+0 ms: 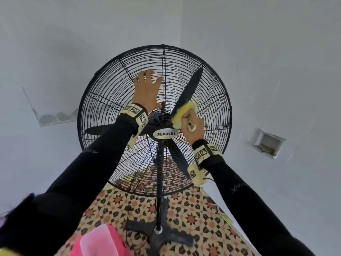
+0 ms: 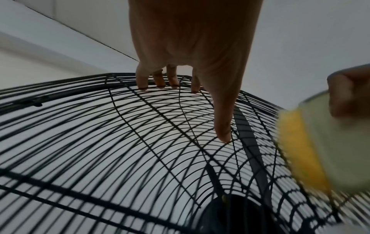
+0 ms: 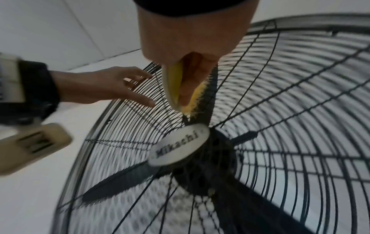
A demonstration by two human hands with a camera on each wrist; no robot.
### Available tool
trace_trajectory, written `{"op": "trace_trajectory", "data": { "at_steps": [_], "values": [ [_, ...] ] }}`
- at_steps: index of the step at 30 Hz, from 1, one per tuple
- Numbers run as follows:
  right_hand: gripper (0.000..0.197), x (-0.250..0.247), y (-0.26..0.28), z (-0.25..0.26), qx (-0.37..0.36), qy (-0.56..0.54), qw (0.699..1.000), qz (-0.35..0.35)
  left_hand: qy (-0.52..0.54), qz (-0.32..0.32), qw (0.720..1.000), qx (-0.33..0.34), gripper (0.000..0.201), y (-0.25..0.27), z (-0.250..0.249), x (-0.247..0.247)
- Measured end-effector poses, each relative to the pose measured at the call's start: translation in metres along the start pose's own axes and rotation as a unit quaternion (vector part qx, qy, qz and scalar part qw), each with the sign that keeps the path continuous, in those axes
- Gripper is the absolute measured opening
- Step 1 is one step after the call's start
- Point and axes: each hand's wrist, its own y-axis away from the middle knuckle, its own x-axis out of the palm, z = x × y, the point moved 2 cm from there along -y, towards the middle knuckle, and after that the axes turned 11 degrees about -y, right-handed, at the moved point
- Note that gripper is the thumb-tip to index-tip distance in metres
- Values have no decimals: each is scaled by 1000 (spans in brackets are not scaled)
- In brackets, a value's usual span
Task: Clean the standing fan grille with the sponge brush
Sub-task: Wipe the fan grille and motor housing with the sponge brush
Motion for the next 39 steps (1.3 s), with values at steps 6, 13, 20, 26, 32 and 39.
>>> {"op": "trace_trajectory", "data": {
  "at_steps": [6, 13, 20, 26, 32, 39],
  "values": [
    [9, 2, 5, 8, 5, -2, 998, -65, 9, 4, 1000, -4, 105, 2, 0, -7],
    [42, 18, 18, 33, 0, 68, 996, 50, 2, -12, 1000, -4, 102, 3, 0, -6],
    [66, 40, 13, 43, 76, 227, 969, -63, 10, -21, 1000, -2, 104, 3, 1, -5],
    [45, 46, 12, 47, 26, 154, 988, -15, 24, -19, 1000, -5, 100, 4, 6, -3],
    [52, 49, 22, 47, 57, 245, 967, -33, 32, -28, 999, -7, 95, 6, 3, -4],
    [23, 45, 15, 47, 120, -15, 992, -25, 39, -21, 999, 7, 90, 2, 13, -1]
  ]
}}
